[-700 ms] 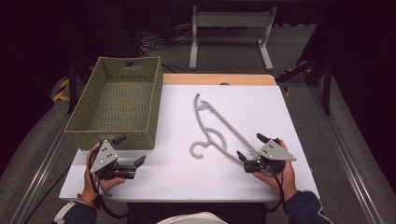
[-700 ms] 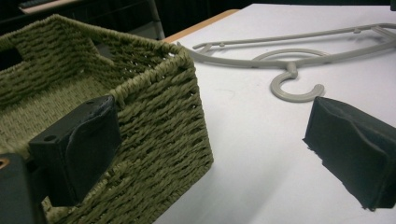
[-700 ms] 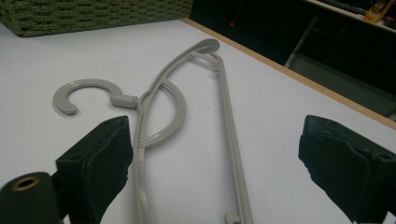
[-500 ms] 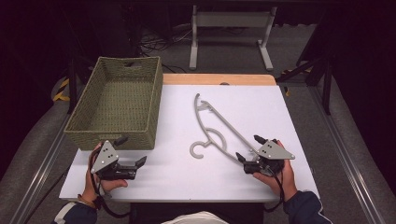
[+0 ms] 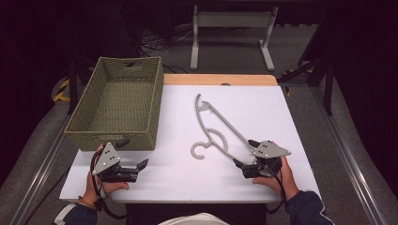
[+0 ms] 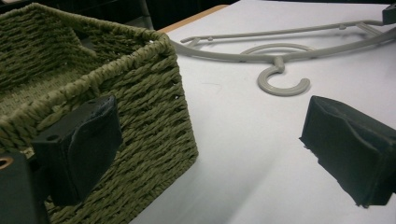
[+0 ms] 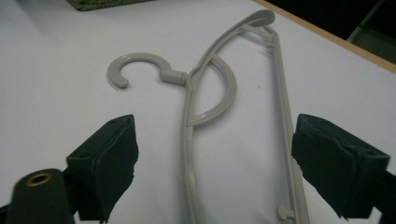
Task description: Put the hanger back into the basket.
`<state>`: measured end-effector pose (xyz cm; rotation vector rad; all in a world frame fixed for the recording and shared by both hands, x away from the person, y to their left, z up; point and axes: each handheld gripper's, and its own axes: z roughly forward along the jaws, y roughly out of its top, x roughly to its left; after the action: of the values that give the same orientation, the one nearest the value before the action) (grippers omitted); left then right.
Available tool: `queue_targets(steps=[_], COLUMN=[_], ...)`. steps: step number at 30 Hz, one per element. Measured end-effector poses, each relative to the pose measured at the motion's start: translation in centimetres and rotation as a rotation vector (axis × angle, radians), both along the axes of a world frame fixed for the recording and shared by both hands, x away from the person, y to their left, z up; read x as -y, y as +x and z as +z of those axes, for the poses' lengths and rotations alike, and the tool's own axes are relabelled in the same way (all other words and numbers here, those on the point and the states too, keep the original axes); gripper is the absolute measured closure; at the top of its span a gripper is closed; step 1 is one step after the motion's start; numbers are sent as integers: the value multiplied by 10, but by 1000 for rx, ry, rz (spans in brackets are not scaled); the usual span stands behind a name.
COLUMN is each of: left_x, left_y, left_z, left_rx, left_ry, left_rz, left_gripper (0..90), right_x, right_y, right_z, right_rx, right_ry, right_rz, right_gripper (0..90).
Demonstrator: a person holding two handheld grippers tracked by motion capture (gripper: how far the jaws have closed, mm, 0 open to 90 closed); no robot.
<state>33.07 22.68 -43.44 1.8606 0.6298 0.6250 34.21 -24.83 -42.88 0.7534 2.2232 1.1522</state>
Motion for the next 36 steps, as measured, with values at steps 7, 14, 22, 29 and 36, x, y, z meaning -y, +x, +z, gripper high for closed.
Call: queue_targets(steps=[7, 14, 22, 29, 36], left_x=[3, 3, 5, 5, 7], left_y=[1, 2, 3, 3, 2], left_z=[-2, -3, -5, -6, -6], left_rx=[-15, -19, -46, -62, -60], left_ry=[22, 33, 45, 57, 61], left_rz=[-11, -18, -37, -51, -61], left_gripper=[64, 66, 74, 83, 109], right_x=[1, 0, -23, -41, -51], right_y=[10, 25, 42, 58, 74], right_z=[7, 13, 7, -1, -3], right_rx=[-116, -281, -378, -441, -499], right_ry=[-83, -126, -199, -250, -287], right_rz=[27, 38, 56, 80, 94], right_gripper=[405, 496, 516, 696, 749])
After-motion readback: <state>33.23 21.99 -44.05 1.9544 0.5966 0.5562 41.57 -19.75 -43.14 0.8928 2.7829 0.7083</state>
